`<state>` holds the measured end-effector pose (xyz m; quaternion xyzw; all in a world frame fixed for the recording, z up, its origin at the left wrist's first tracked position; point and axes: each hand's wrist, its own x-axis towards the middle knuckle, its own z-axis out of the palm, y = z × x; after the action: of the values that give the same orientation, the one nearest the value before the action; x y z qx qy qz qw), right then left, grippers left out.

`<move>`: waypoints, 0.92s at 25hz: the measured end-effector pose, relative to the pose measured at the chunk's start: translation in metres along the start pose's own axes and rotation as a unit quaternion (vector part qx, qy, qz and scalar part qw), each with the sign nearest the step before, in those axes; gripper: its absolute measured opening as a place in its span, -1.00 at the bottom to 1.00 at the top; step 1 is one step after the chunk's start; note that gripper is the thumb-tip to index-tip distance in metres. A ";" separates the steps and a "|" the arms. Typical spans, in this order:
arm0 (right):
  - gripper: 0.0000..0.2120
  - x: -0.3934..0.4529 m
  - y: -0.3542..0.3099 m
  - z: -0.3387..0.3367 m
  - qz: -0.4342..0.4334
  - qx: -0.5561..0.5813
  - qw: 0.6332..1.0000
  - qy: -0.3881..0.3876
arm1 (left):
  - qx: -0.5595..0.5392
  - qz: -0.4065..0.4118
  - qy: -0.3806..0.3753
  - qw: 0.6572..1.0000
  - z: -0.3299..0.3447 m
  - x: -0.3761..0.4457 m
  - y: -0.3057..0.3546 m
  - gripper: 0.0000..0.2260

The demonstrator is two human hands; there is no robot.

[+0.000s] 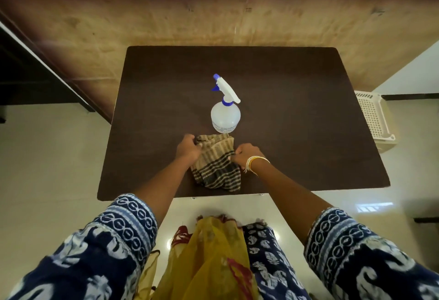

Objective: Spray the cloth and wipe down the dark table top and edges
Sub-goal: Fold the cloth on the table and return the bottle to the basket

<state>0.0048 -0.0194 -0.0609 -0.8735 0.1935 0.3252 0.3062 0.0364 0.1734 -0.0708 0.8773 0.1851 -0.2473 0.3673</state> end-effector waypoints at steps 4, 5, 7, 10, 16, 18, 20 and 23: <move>-0.61 0.011 -0.031 -0.037 -0.059 0.098 0.977 0.178 | 0.017 0.095 0.012 0.995 -0.015 0.007 0.043 -0.58; -0.57 0.015 -0.040 -0.046 -0.097 0.126 0.967 0.198 | -0.016 0.099 0.001 0.995 -0.018 0.009 0.055 -0.58; -0.45 0.022 -0.058 -0.058 -0.169 0.152 0.957 0.180 | -0.069 0.093 -0.015 0.993 -0.023 0.013 0.075 -0.57; -0.55 0.037 -0.078 -0.059 -0.156 0.239 0.953 0.099 | -0.087 0.079 -0.028 0.993 -0.025 0.021 0.089 -0.56; -0.91 0.042 -0.059 -0.096 -0.134 0.495 0.858 0.031 | -0.130 0.057 -0.042 0.989 -0.017 0.029 0.108 -0.64; -0.88 0.035 -0.035 -0.119 -0.086 0.532 0.842 -0.002 | -0.136 0.056 -0.065 0.987 -0.008 0.026 0.123 -0.70; -0.77 0.033 -0.004 -0.141 -0.058 0.529 0.846 -0.012 | -0.124 0.062 -0.086 0.987 0.006 0.019 0.145 -0.75; -0.75 0.030 0.041 -0.171 -0.043 0.545 0.837 0.022 | -0.097 0.093 -0.111 0.985 0.034 0.004 0.186 -0.76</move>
<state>0.0811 -0.1665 0.0047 -0.5799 0.3083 0.1338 0.7422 0.1236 0.0256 0.0094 0.8177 0.0834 -0.2888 0.4909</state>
